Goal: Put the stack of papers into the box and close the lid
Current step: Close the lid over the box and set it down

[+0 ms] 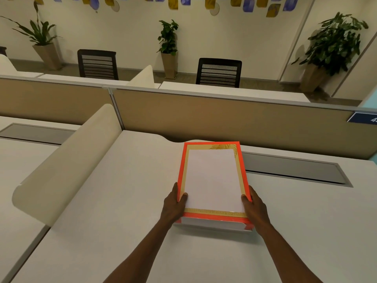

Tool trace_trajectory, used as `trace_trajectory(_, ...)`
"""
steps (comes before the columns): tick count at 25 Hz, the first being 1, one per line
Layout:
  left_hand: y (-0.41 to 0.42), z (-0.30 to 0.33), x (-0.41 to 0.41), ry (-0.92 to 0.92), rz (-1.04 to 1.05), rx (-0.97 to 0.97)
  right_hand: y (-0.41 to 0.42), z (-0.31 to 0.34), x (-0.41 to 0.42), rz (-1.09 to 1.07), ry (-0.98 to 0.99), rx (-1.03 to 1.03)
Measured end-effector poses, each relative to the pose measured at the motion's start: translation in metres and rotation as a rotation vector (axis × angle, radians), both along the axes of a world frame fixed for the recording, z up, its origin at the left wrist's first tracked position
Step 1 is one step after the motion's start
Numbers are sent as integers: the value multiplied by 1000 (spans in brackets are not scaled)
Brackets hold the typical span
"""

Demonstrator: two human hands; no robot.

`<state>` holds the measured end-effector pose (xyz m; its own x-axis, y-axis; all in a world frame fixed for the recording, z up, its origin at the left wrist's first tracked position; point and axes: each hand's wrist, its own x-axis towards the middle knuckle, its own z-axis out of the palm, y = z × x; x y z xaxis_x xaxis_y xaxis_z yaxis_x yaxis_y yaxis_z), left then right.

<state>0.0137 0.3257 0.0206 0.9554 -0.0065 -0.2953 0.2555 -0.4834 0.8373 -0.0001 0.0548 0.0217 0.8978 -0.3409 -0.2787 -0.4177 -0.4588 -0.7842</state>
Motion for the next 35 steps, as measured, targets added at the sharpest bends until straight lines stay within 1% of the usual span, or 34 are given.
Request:
trace_trajectory(6, 0, -5, 2, -2, -18, 24, 2, -7, -6, -24, -20, -56)
trace_trajectory(12, 2, -13, 0, 3, -22, 32, 6, -14, -14, 7, -32, -207)
trace_trajectory(16, 2, -15, -1, -7, -25, 11, 8, -24, -18, -22, 12, -217)
trace_trajectory(20, 3, -22, 2, -27, -14, 19, 11, -31, -15, -19, 10, -260)
trace_trajectory(23, 7, -27, 12, -49, 29, 76, 4, -34, -11, 29, 29, -322)
trace_trajectory(25, 6, -26, 16, -106, 35, 134, 1, -34, -8, 51, 29, -327)
trace_trajectory(28, -7, -29, 21, -188, -55, 214, 8, -39, -1, 51, -35, -370)
trace_trajectory(31, -17, -39, 23, -168, -140, 368, 18, -43, 1, 51, -4, -406)
trace_trajectory(35, -14, -48, 27, -154, -156, 430, 15, -43, 2, 101, 7, -467)
